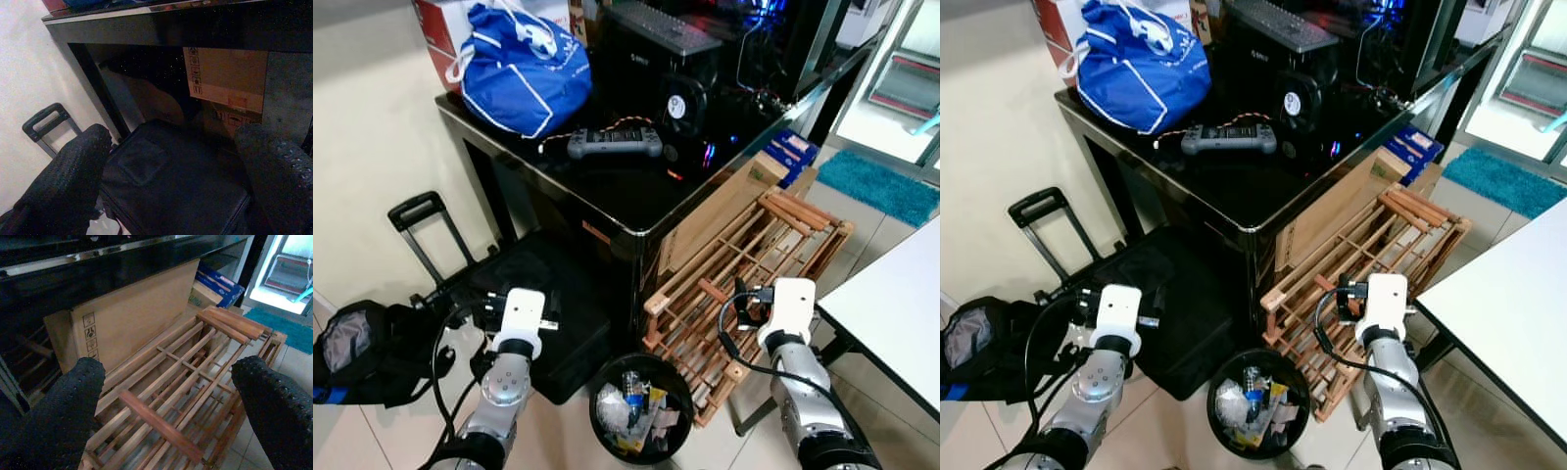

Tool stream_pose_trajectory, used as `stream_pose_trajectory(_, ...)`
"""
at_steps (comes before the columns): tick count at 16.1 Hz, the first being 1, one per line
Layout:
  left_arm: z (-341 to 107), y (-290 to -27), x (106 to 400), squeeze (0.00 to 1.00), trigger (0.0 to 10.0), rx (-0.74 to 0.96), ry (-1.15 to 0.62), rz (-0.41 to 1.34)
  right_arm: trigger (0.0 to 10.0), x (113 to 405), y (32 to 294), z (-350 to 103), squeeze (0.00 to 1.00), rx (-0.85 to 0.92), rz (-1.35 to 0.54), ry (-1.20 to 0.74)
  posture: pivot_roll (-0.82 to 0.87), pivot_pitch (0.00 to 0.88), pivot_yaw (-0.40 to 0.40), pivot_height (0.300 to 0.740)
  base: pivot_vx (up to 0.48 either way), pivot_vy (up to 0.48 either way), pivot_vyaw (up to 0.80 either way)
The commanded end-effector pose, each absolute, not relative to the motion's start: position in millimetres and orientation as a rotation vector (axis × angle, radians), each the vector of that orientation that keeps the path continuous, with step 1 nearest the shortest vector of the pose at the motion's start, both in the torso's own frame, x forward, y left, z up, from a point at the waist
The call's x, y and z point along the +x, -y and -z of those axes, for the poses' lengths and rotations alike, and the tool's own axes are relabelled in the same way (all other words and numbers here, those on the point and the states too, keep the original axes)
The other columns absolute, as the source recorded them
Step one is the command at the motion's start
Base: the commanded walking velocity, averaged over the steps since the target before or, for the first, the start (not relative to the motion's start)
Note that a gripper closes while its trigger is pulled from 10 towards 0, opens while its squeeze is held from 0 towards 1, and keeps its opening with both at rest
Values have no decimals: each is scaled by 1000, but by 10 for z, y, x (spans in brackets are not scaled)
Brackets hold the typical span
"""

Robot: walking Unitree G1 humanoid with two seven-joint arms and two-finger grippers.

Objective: Picking trash to rubbish bin

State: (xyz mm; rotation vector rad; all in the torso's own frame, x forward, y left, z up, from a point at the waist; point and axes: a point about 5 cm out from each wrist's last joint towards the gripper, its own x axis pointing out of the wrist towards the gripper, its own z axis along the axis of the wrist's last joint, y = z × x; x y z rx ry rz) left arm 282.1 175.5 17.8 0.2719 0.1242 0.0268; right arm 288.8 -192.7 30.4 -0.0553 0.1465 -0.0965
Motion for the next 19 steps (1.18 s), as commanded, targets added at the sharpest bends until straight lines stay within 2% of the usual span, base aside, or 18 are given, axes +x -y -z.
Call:
stream_pose_trajectory(1,-126,-1777,2779,0,10000,277,-151,-32,10000,2917,1924,-336,0,-41,111,-126,-48,0,43,740,0,0,0)
stream_pose_trajectory(14,-154,-1726,2827,0,10000,276,-144,-19,10000,2983,1848,-350,0,-16,106,-118,-38,23,36,740,0,0,0)
stream_pose_trajectory(19,-154,-1717,2832,0,10000,270,-146,-19,10000,2993,1810,-346,0,-11,92,-121,-36,33,36,740,-310,0,0)
